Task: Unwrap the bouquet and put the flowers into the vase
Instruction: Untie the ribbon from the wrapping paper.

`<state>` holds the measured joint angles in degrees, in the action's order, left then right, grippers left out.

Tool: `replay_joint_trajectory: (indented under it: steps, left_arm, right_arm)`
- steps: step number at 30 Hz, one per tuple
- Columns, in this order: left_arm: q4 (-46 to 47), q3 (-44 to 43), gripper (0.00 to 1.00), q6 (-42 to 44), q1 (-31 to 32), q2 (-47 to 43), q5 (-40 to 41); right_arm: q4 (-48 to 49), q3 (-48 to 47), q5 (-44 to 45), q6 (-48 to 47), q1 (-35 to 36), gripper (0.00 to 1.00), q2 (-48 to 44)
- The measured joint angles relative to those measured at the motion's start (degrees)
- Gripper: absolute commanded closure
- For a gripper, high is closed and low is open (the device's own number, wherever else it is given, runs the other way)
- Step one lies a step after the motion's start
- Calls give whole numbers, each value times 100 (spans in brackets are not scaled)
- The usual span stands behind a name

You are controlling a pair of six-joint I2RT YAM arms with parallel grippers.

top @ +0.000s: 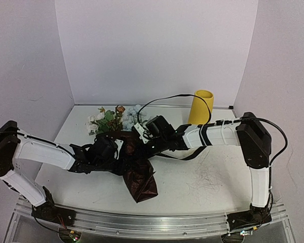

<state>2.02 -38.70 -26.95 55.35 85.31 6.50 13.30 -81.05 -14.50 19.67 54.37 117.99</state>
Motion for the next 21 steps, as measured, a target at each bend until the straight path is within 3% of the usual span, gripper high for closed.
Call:
replay_joint_trajectory:
  steps: [5, 10, 12, 21]
  left_arm:
    - [49, -59, 68, 9, 1, 224, 105]
    - [59, -59, 93, -69, 11, 233, 420]
    - [62, -57, 99, -146, 11, 233, 498]
    - [153, 223, 96, -496, 11, 30, 652]
  right_arm:
    - [-6, -34, 37, 94, 0, 81, 96]
    - [-12, -36, 62, 141, 0, 82, 112]
    - [-27, -36, 78, 160, 0, 82, 115]
    - [-124, -22, 188, 292, 0, 82, 136]
